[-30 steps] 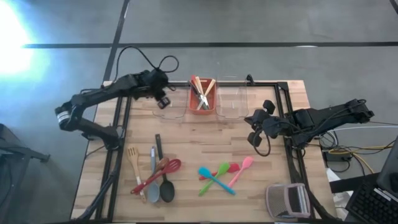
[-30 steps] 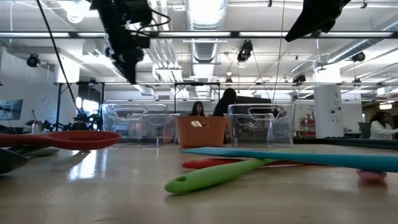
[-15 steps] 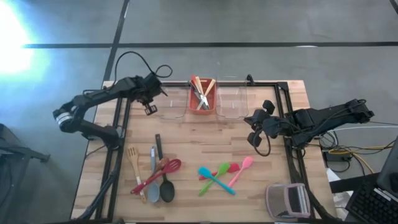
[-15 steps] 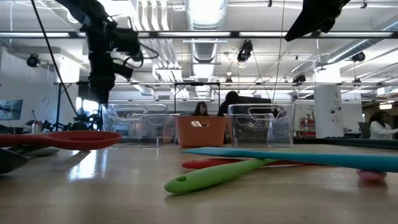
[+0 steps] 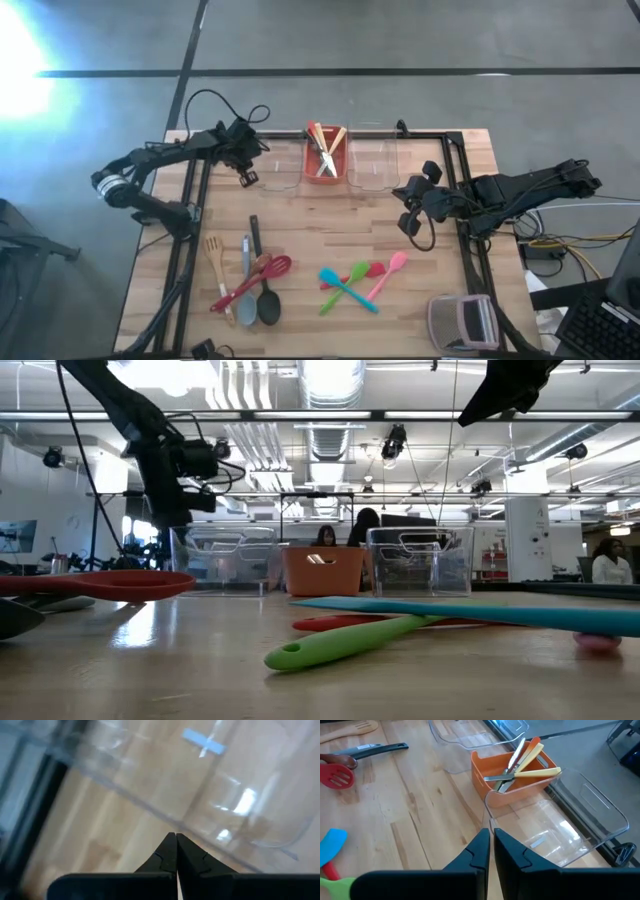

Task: Pick & Place Kitchen Items
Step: Adjust the left transparent bin, then put the red serving spoon into the left transparent bin

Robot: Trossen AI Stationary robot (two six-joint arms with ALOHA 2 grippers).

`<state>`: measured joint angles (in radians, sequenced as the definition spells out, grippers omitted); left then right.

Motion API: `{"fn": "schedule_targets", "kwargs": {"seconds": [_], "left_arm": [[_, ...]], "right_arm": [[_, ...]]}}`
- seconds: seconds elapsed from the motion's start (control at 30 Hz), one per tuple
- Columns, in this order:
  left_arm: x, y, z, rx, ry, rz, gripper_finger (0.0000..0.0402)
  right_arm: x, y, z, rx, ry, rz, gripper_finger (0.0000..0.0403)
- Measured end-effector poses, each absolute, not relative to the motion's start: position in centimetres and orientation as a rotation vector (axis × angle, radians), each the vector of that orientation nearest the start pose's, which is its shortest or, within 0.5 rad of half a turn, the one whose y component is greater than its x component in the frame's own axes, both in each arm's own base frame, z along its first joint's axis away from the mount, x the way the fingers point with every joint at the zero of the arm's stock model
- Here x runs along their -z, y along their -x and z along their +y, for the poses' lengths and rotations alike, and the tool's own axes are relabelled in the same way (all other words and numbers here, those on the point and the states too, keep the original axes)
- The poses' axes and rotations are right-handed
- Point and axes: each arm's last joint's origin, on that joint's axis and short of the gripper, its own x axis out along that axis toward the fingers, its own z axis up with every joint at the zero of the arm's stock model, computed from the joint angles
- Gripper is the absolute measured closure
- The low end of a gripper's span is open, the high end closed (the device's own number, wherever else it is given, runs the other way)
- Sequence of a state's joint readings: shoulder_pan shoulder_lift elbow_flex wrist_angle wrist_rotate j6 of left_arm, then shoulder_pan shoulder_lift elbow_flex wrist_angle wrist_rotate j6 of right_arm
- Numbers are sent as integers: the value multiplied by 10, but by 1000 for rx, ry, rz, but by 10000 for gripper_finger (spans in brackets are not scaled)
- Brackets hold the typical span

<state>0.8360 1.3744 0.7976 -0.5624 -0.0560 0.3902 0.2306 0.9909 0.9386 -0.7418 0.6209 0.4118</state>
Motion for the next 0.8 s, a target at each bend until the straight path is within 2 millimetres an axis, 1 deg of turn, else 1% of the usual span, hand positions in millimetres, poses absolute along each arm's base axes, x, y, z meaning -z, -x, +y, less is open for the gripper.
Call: {"fn": "schedule_targets", "kwargs": {"seconds": [0.1, 0.17, 0.27, 0.43, 0.67, 0.8], "left_arm": [[-184, -170, 188, -517, 160, 1191, 401], [-183, -173, 190, -501, 172, 1181, 401], [-185, -178, 194, -506, 158, 1165, 401], [-190, -182, 195, -511, 128, 1161, 401], [-190, -181, 194, -533, 144, 1165, 401], [-198, -172, 191, -651, 123, 1234, 401]], "right_arm": [[-306, -186, 26, 508, -59, 634, 385], [-306, -186, 26, 508, -59, 634, 385], [-306, -186, 26, 508, -59, 634, 385], [-306, -186, 26, 507, -55, 635, 385], [-306, -186, 26, 507, -55, 636, 385], [-306, -186, 26, 508, -57, 636, 385]]}}
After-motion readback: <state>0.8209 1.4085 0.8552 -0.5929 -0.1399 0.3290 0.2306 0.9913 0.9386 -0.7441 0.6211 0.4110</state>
